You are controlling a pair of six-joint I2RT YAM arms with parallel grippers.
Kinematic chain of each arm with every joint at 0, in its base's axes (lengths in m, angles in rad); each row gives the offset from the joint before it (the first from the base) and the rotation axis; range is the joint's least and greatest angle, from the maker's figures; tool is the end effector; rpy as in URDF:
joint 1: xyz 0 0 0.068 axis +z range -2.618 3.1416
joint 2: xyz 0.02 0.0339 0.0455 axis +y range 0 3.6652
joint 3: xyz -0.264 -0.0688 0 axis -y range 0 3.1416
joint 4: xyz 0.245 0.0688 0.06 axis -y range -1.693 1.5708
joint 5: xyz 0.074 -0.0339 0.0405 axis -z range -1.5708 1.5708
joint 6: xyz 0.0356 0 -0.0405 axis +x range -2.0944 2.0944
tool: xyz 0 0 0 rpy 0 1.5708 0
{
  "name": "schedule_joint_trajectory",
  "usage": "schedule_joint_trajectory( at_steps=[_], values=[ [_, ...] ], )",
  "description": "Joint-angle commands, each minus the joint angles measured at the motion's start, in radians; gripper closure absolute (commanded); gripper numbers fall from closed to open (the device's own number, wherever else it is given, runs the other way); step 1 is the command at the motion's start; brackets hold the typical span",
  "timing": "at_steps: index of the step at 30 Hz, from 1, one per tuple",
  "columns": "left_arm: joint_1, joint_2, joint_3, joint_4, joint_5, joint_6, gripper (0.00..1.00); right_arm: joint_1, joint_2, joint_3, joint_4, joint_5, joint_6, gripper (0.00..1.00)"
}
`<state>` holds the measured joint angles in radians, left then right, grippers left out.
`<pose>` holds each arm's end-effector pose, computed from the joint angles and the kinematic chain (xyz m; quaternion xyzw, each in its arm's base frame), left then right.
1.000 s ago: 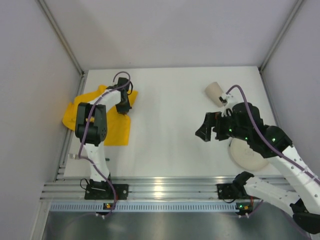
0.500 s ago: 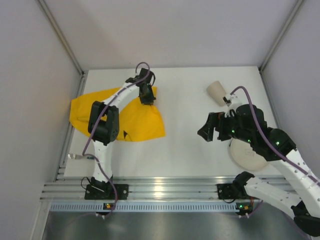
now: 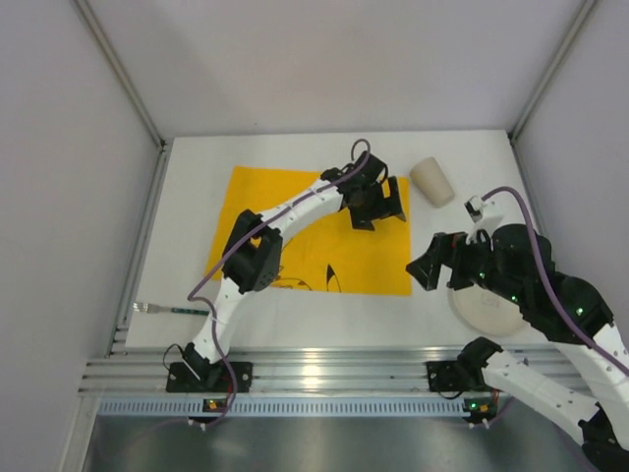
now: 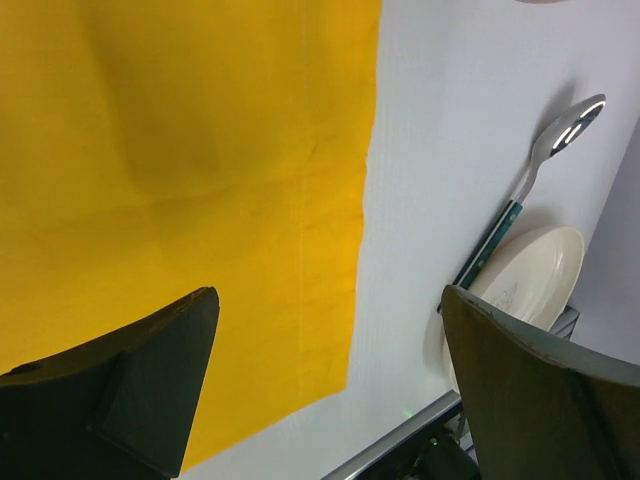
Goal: Set the dinner table for one person
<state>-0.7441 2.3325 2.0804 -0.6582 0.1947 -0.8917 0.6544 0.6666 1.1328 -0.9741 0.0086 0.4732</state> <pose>0.3788 -0.3581 0.2155 -0.0380 0.9412 -0.2984 0.1536 0.0797 0.0607 0.3872 -0.0758 0.8587 0.2677 0.4303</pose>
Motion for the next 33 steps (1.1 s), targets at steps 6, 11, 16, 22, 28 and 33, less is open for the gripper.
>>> schedule_joint_trajectory(
  at_steps=[6, 11, 16, 22, 28, 33],
  values=[
    [0.046, -0.297, -0.158, -0.113, -0.263, 0.135, 0.02, 0.007, 0.066, 0.05, -0.031, 0.06, -0.064, 0.0],
    [0.094, -0.439, -0.44, -0.101, -0.336, 0.18, 0.02, -0.01, 0.221, 0.154, -0.011, 0.243, -0.186, 0.0],
    [0.124, -0.484, -0.6, -0.097, -0.362, 0.168, 0.02, -0.137, 0.545, 0.412, -0.031, 0.222, -0.274, 0.0],
    [0.163, -0.519, -0.763, -0.054, -0.325, 0.139, 0.03, -0.28, 0.901, 0.691, -0.043, 0.14, -0.196, 0.0],
    [0.173, -0.512, -0.83, -0.021, -0.227, 0.146, 0.04, -0.401, 1.327, 1.16, -0.116, 0.115, -0.154, 0.01],
    [0.173, -0.532, -0.81, -0.008, -0.053, 0.149, 0.04, -0.467, 1.6, 1.403, -0.174, 0.25, -0.087, 0.02]
  ],
)
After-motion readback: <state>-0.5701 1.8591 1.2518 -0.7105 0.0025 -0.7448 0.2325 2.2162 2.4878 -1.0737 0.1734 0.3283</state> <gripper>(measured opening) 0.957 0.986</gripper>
